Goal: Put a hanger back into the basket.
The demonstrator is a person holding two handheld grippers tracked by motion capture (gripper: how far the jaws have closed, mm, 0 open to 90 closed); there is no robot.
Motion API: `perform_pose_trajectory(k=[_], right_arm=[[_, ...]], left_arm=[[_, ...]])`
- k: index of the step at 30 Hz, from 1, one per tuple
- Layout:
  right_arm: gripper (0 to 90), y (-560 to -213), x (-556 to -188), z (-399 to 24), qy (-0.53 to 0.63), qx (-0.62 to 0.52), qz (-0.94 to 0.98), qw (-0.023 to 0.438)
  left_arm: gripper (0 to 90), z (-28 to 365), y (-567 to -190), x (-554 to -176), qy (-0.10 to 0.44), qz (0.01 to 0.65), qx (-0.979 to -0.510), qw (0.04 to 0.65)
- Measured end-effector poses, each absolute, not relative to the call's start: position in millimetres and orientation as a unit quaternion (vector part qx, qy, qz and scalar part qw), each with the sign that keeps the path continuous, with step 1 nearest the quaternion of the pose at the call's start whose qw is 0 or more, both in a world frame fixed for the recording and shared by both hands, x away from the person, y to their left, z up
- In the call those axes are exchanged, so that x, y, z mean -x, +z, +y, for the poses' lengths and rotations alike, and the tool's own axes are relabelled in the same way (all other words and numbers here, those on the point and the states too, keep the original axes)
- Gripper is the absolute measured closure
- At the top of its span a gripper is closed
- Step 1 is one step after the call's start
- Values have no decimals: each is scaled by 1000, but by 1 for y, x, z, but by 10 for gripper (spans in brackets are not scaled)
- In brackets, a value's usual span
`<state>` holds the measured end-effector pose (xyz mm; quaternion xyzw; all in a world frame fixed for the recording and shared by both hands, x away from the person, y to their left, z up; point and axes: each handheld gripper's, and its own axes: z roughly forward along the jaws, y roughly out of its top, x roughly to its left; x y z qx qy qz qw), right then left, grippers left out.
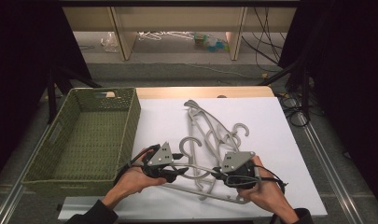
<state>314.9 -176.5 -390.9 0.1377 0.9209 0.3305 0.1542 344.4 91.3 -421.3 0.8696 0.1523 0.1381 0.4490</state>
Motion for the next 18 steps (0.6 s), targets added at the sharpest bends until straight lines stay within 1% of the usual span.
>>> perform_pose_trajectory(k=[1, 2, 6, 7, 10, 12, 15, 18], right_arm=[[820, -391, -314, -176, 330, -135, 922, 151], [820, -390, -314, -176, 331, -135, 922, 150], [819, -392, -315, -176, 331, -133, 922, 147], [819, -392, -315, -176, 331, -131, 923, 148], [819, -394, -316, -176, 332, -130, 923, 147], [819, -395, -316, -177, 330, -128, 924, 144], [814, -398, -318, -177, 332, -122, 925, 137], [790, -400, -319, -178, 338, -125, 923, 135]], left_arm=[[525, 91, -421, -345, 141, 149, -872, 445], [549, 90, -422, -345, 140, 145, -872, 446], [675, 88, -421, -343, 140, 118, -881, 436], [689, 87, -421, -343, 144, 114, -883, 432], [715, 87, -417, -342, 147, 95, -895, 410], [729, 86, -417, -340, 148, 87, -898, 406], [745, 85, -416, -337, 142, 85, -904, 393], [771, 86, -414, -332, 137, 83, -905, 393]])
